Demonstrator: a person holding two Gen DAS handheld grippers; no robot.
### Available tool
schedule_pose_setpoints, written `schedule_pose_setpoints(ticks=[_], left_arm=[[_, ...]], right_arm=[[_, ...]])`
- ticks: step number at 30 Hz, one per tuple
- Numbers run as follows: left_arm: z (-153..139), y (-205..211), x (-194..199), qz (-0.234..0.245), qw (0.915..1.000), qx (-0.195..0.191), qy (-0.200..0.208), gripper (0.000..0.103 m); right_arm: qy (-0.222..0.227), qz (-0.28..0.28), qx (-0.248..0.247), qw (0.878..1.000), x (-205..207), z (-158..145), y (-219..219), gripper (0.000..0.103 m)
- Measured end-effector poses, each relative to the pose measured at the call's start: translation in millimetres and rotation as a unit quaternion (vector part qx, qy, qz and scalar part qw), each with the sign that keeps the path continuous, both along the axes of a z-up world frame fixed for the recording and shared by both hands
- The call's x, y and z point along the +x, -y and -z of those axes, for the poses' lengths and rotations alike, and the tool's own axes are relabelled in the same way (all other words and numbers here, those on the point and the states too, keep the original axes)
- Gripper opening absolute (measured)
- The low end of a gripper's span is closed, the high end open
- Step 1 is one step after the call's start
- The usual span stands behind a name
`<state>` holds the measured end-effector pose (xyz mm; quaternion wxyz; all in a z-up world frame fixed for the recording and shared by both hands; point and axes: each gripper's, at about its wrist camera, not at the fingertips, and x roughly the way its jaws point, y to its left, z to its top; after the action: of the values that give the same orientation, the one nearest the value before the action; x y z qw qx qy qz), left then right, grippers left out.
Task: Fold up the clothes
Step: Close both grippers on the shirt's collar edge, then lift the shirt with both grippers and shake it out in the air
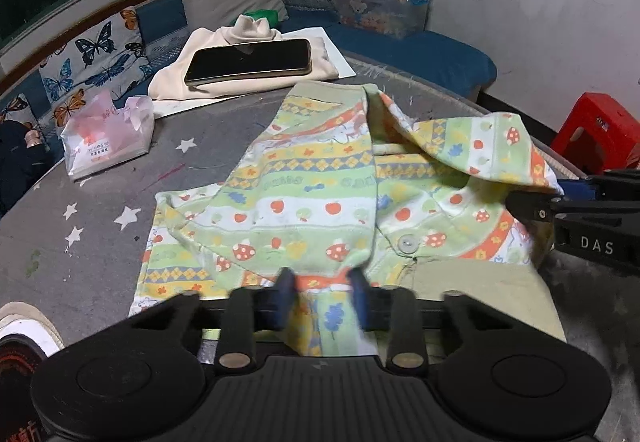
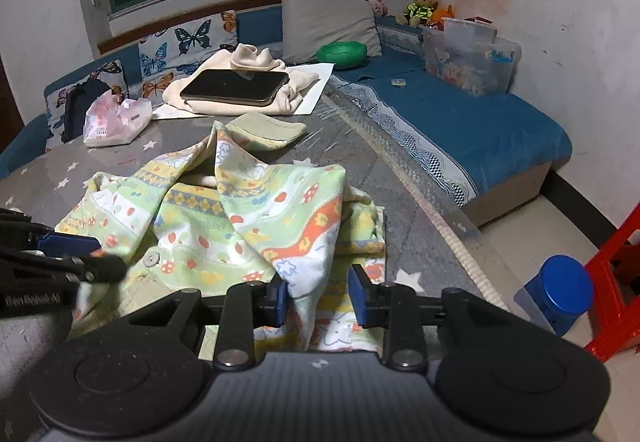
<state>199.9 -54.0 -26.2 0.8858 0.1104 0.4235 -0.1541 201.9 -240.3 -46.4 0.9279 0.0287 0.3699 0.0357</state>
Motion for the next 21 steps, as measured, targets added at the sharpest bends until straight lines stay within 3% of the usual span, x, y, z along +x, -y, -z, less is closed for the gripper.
schedule_pose_setpoints(ticks=[3, 6, 21], left_arm=[[-5.3, -4.6, -0.4, -0.004, 1.0000, 0.001, 0.007, 0.012], [-11.4, -10.7, -2.6, -0.010, 0.9998, -0.004, 0.015, 0.010], [-83.9, -78.3, -22.1, -0.088, 0.9928, -0.032, 0.075, 0.009]], right_arm=[[0.009, -0.003, 0.006, 1.000, -0.6, -4.3, 0.3, 0.013], [0.028, -0.010, 0.011, 1.000, -4.1, -13.8, -1.0, 0.009], [0.121, -0.063, 0.033, 0.990, -19.4, -92.4, -30.4, 0.007]])
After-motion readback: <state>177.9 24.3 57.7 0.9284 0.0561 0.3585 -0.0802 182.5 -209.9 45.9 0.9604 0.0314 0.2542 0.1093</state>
